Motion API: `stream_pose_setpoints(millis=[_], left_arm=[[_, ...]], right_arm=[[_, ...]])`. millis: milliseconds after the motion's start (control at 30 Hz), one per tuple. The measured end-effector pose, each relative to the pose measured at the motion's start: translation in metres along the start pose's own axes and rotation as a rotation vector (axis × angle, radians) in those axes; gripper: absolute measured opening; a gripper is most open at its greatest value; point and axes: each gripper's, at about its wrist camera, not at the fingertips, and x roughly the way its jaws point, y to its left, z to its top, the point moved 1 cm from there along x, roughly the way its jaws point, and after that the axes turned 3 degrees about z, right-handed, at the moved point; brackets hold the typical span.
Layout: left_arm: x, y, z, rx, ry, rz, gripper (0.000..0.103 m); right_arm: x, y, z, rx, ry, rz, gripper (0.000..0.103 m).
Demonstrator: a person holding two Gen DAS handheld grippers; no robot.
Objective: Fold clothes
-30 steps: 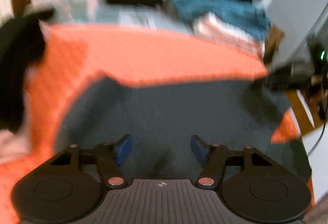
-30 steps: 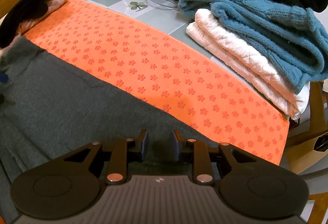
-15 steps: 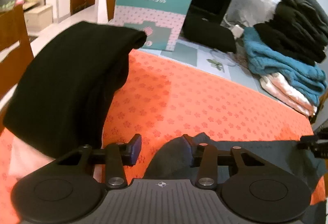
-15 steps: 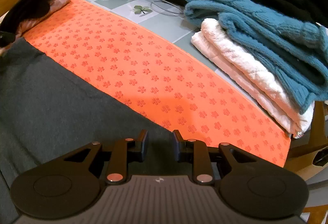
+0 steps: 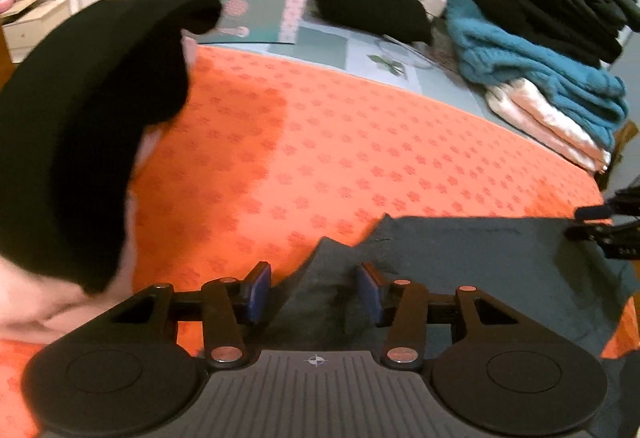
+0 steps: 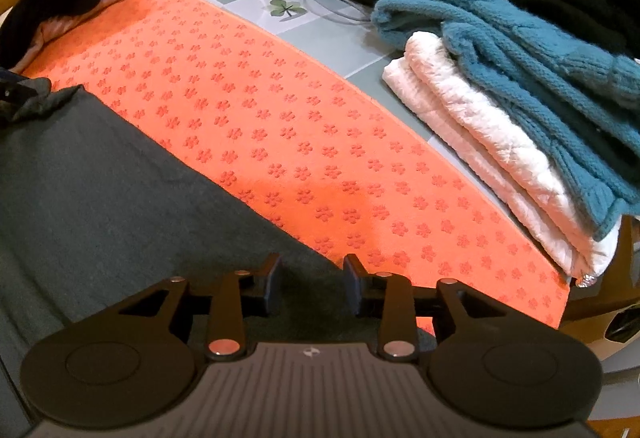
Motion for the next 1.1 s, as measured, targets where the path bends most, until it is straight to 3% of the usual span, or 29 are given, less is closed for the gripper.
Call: stream_pose_setpoints(millis=[100, 267, 367, 433, 467, 733, 900, 1100], left_arm=[[-0.002, -0.006, -0.003, 0.009, 0.006, -0.040, 0.046], [-0.019, -0.009, -0.006, 0.011, -0.063, -0.012, 0.006], [-0.033, -0.002, -0.003, -0.043, -0.128, 0.023, 0.005], [-0.042, 0.002, 0.002, -0.064, -0.168, 0.060, 0.005], [-0.046, 0.003, 0.005, -0.074, -0.188, 0.080, 0.005], [-0.054, 0.020, 0.034, -0.105, -0.268, 0.199, 0.004], [-0.026, 0.030, 0.044, -0.107, -0.215, 0.221, 0.005], [-0.037, 0.031, 0.038, -0.088, -0.179, 0.214, 0.028]], right_arm=[[0.004, 0.000, 0.000, 0.000, 0.003, 0.002, 0.039], [0.006, -0.008, -0.002, 0.069, -0.017, 0.024, 0.041], [0.006, -0.012, -0.003, 0.094, -0.017, 0.046, 0.036], [0.005, -0.012, -0.002, 0.098, -0.013, 0.050, 0.023], [0.004, -0.010, -0.002, 0.091, -0.010, 0.052, 0.002], [-0.030, 0.001, 0.015, 0.010, -0.126, -0.083, 0.001], [-0.022, -0.014, 0.036, 0.004, -0.130, -0.167, 0.001], [-0.015, -0.011, 0.038, 0.015, -0.104, -0.131, 0.001]])
